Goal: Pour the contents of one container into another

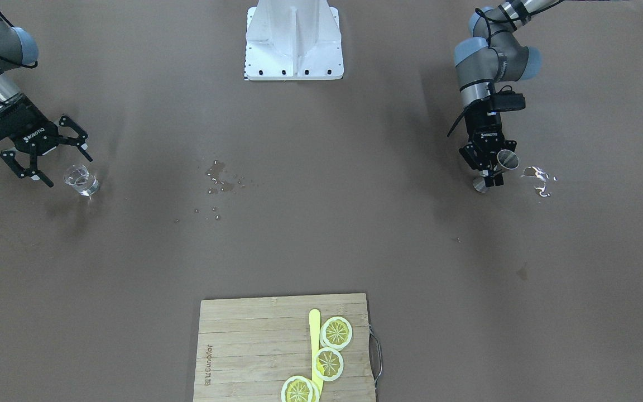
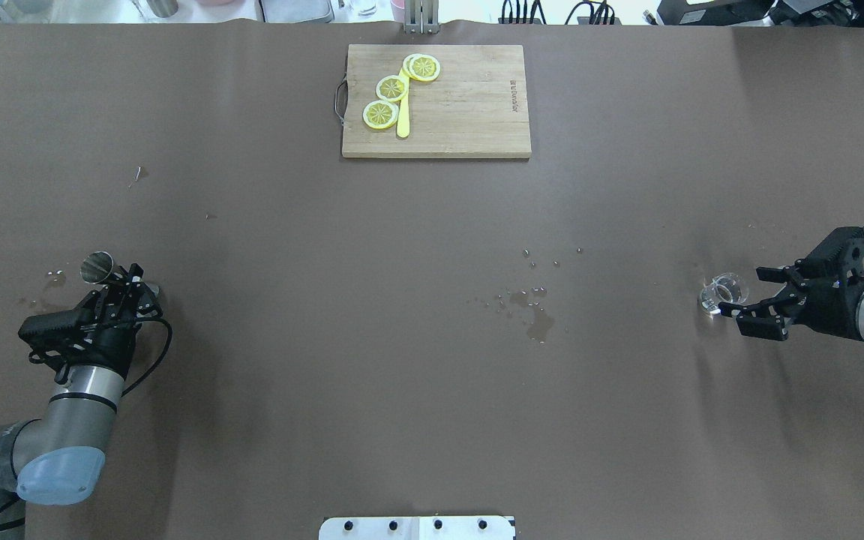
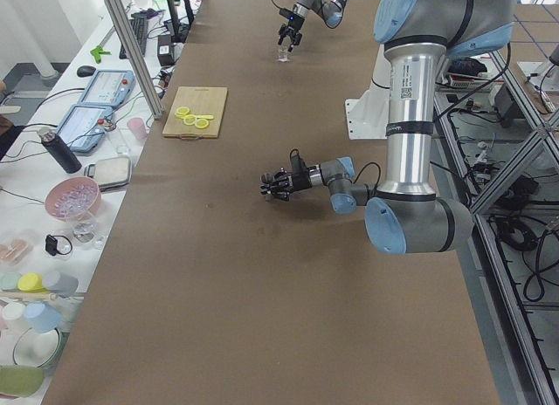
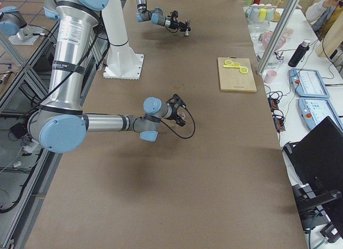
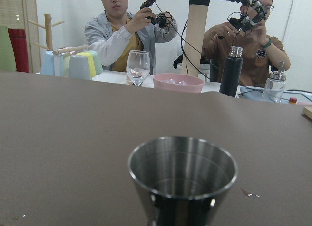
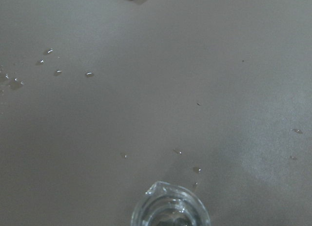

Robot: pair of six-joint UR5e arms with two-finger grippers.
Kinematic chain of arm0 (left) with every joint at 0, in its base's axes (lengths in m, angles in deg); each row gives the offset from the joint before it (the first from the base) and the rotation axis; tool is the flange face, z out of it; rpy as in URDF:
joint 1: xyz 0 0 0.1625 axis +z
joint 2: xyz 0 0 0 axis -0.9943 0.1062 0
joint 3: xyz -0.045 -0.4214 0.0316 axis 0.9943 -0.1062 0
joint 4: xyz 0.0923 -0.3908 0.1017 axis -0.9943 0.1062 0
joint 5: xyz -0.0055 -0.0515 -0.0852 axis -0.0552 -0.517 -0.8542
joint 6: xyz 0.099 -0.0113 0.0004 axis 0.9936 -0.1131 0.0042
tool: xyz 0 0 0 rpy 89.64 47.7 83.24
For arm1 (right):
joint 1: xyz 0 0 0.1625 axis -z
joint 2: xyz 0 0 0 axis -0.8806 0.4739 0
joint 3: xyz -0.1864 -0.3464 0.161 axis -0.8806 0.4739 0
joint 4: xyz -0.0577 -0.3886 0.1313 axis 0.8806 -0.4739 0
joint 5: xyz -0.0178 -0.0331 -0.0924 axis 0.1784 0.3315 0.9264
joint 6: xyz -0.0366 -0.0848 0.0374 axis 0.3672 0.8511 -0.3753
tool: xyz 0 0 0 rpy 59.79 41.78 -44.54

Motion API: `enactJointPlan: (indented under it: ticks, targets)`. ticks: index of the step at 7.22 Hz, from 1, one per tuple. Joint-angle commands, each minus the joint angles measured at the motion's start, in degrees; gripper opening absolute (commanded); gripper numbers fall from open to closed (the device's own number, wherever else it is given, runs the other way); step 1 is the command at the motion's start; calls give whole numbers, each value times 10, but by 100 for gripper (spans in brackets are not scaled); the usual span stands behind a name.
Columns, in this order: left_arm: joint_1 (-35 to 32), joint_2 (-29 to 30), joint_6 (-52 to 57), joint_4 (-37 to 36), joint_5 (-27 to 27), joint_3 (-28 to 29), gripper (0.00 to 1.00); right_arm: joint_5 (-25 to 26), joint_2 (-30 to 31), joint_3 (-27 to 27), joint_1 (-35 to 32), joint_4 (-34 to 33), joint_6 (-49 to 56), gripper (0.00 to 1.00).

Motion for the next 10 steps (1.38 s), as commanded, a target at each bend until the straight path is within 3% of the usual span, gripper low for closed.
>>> enactJointPlan:
  ticks: [1, 2, 4, 5, 7, 8, 10]
  targets:
    - [-25, -1, 141, 82, -2, 0, 0, 11, -2, 9, 8, 1, 2, 99]
    - [-44, 0, 205, 127, -8, 0, 0, 12, -13, 17, 8, 3, 4, 99]
    - [-99, 18, 324, 211, -125, -1, 0, 27, -21, 25, 13, 10, 4, 99]
    - [-140, 46, 438, 269, -238, 0, 0, 27, -25, 27, 14, 10, 9, 99]
    - [-171, 160, 544, 267, -315, 31, 0, 35, -26, 29, 15, 11, 19, 98]
    - [-174, 231, 567, 254, -324, 76, 0, 36, -29, 31, 16, 11, 19, 98]
    - [-202, 333, 566, 227, -444, 139, 0, 42, -36, 45, 18, 15, 21, 98]
